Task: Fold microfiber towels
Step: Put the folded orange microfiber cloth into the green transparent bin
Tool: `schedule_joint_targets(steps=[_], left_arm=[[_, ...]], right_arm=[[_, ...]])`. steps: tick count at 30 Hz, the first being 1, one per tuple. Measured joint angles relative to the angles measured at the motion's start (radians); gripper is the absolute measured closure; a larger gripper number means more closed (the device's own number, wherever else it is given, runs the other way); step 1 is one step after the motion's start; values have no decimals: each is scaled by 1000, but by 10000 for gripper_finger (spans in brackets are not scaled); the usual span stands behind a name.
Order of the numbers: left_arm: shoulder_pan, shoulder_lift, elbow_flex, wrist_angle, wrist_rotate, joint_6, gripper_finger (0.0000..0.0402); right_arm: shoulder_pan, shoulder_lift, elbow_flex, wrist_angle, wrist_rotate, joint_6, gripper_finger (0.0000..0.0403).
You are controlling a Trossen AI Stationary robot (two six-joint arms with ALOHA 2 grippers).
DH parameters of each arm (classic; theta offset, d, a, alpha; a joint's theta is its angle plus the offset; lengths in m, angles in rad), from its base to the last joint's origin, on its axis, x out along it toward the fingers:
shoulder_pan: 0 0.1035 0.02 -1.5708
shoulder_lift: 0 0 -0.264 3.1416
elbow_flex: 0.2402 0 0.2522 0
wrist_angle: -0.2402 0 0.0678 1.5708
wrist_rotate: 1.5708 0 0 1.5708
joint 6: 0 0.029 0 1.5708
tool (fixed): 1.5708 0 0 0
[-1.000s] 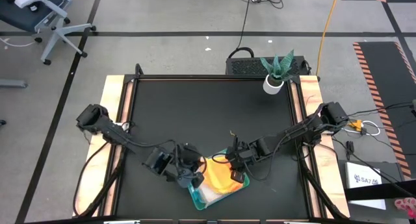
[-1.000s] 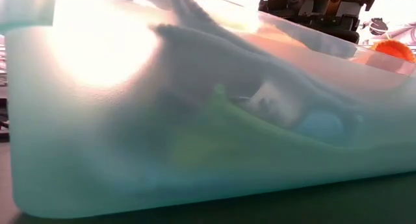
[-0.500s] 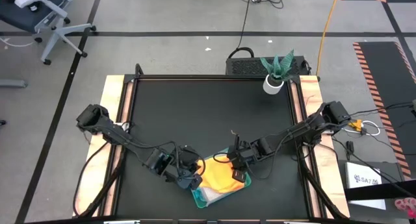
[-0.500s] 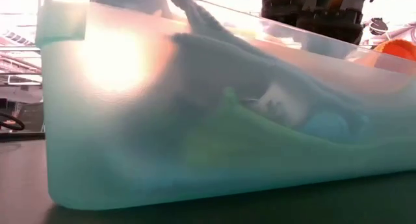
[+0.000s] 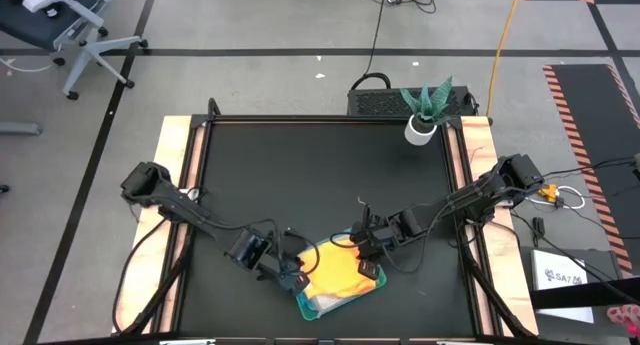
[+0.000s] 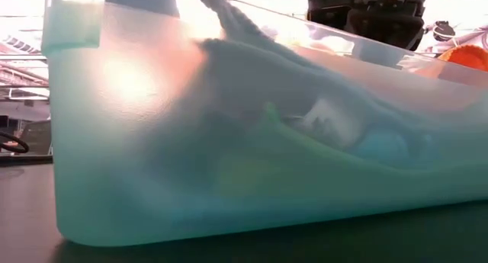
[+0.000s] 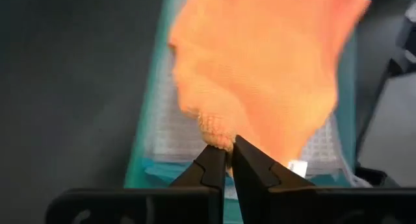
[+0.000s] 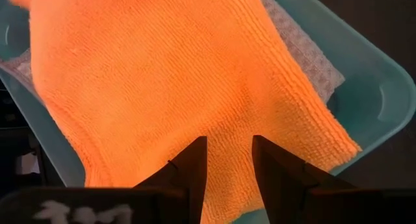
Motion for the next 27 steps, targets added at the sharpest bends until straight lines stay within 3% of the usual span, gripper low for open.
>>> schedule_joint_targets(steps=[5,13,17,27], left_arm=[[17,66,-1,33,128,7,364],[31,146,-1,108,239,-57,275],[47,121,-1,76,210,-97,254],[43,16,2,-49,155,-128,256]], right_arm=[[0,0,0,-7,0,0,287],[0,0,1,-28,-1,0,287],[0,0,1,-38,-1,0,287],[0,0,1,-52,-1,-3,287]])
